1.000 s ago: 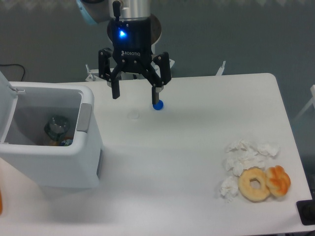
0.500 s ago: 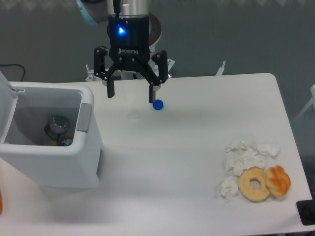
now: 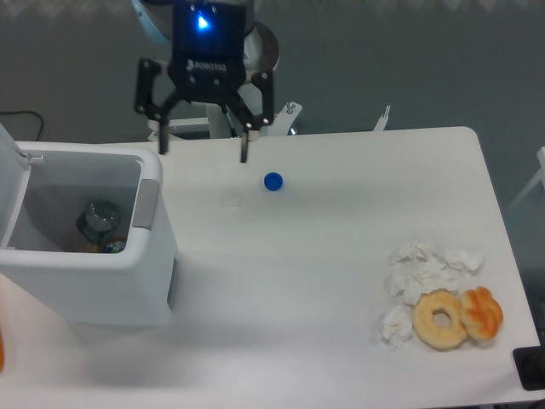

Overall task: Close the trash can
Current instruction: 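Raise the open gripper and swing it toward the trash can lid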

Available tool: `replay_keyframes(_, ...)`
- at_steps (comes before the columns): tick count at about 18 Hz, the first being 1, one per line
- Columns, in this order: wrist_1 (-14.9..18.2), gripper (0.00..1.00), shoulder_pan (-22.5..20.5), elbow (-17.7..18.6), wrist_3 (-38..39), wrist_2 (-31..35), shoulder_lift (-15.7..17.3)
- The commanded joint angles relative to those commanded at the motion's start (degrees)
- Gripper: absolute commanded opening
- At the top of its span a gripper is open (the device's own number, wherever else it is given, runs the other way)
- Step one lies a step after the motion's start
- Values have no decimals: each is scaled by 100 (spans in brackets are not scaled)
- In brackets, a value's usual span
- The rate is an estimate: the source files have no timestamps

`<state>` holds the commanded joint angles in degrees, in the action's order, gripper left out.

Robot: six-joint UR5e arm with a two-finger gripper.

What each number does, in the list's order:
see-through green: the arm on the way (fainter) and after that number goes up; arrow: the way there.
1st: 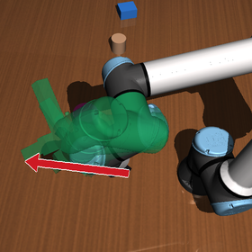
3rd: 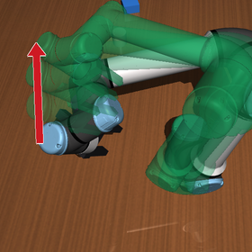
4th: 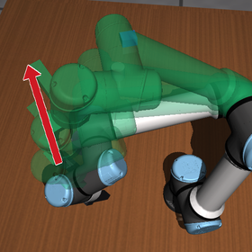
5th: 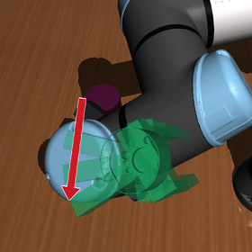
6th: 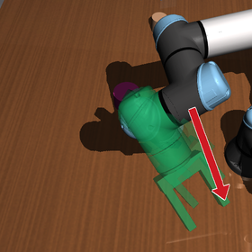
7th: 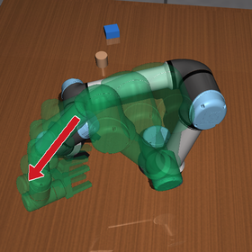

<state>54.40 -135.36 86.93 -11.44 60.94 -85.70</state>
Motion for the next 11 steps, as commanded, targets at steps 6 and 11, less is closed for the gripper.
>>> replay_keyframes(6, -9, 100, 517, -18, 80, -1110, 27)
replay_keyframes(11, -17, 100, 1203, -79, 98, -1215, -8)
